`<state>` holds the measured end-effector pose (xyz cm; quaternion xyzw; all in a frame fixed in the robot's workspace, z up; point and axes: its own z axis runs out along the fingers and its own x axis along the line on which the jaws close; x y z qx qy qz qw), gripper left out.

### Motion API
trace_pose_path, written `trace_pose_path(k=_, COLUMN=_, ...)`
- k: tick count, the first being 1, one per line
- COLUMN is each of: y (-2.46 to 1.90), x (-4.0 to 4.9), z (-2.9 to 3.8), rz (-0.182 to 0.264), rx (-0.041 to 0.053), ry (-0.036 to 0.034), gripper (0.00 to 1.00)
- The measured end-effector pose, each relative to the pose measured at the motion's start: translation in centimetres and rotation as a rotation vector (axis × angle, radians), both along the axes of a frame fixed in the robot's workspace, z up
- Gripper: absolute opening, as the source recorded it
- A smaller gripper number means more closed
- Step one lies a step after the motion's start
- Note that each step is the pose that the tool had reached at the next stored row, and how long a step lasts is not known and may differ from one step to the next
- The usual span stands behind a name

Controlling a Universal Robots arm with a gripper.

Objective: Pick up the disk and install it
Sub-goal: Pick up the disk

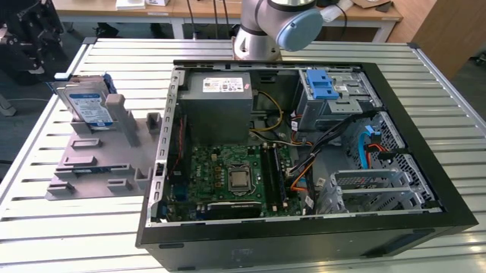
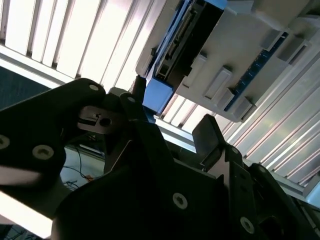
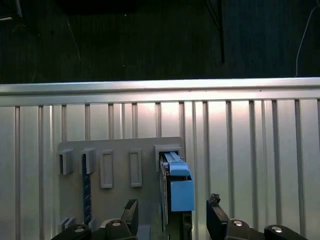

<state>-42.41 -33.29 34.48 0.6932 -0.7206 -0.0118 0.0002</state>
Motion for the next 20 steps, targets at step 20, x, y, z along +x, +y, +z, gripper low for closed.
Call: trace_pose_path(k=20, y=0.61, x=-0.43, z=-2.53, rz=0.000, rx=-0.0022, ry=-0.0146, gripper=0.65)
